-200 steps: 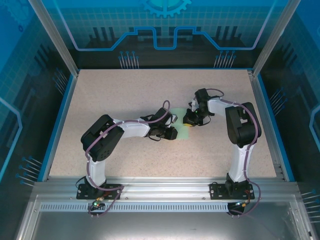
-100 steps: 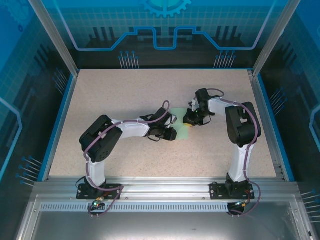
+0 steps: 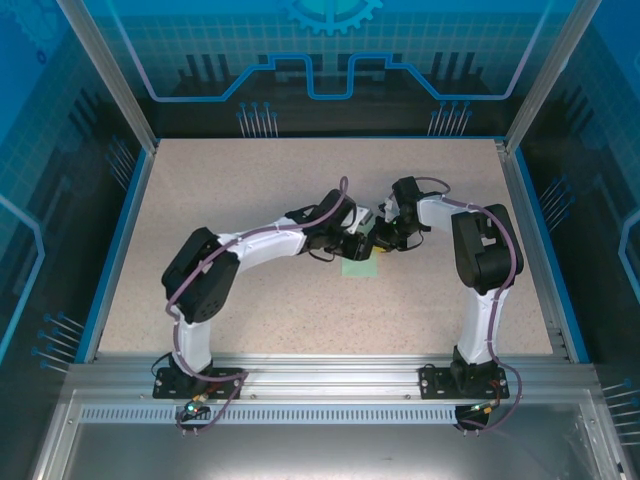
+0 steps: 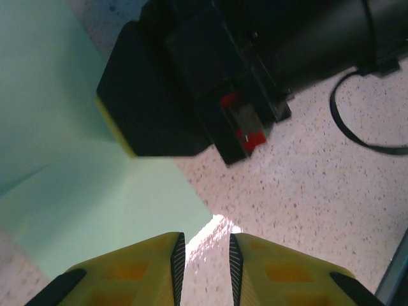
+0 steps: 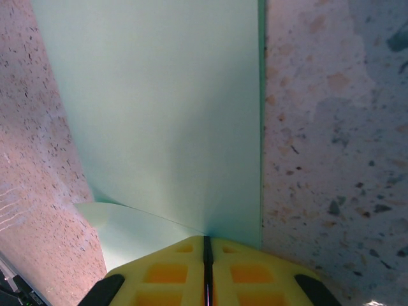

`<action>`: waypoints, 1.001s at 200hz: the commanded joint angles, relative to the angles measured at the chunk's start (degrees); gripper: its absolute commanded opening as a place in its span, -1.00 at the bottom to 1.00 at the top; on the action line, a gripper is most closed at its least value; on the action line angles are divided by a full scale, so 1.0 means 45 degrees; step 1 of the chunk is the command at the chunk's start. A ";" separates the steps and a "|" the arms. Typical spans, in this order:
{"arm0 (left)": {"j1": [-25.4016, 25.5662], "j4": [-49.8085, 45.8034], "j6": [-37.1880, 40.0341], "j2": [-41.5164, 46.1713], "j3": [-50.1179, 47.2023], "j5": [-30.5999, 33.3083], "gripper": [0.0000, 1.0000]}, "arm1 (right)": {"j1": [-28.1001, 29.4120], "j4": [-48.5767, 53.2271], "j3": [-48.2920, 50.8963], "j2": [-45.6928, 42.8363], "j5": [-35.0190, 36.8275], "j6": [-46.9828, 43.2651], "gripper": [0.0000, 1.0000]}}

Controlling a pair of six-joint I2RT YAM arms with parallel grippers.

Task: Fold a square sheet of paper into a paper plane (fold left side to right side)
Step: Fold the triangle a second time at the center of the table.

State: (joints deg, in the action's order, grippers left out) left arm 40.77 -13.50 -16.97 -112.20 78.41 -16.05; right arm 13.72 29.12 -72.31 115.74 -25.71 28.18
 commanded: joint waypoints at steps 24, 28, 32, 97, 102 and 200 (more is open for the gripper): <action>-0.0249 -0.0672 0.0412 -0.1645 0.0837 -0.0560 -0.43 | 0.0003 0.0064 0.0351 0.0393 0.0775 -0.0111 -0.81; -0.0272 -0.0655 0.0395 -0.1676 0.0819 -0.0521 -0.42 | 0.0004 0.0058 0.0338 0.0402 0.0773 -0.0111 -0.81; -0.0286 -0.0639 0.0393 -0.1707 0.0775 -0.0472 -0.42 | 0.0009 0.0104 0.0346 0.0393 0.0783 -0.0113 -0.81; -0.0480 0.0065 0.0295 -0.1612 -0.0655 -0.0710 -0.44 | 0.0027 0.0139 0.0232 0.0477 0.0815 -0.0168 -0.81; -0.0483 0.0212 0.0278 -0.1544 -0.0878 -0.0761 -0.44 | 0.0028 0.0158 0.0229 0.0489 0.0830 -0.0166 -0.81; 0.0101 0.0558 0.0646 0.0362 -0.4093 -0.0423 -0.49 | 0.0020 0.0310 0.0123 0.0561 0.0989 -0.0231 -0.81</action>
State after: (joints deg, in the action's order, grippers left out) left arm 39.53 -4.56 -15.66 -112.73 64.82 -17.61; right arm 13.85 29.15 -72.34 115.77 -25.71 27.97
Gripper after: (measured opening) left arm 0.264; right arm 0.096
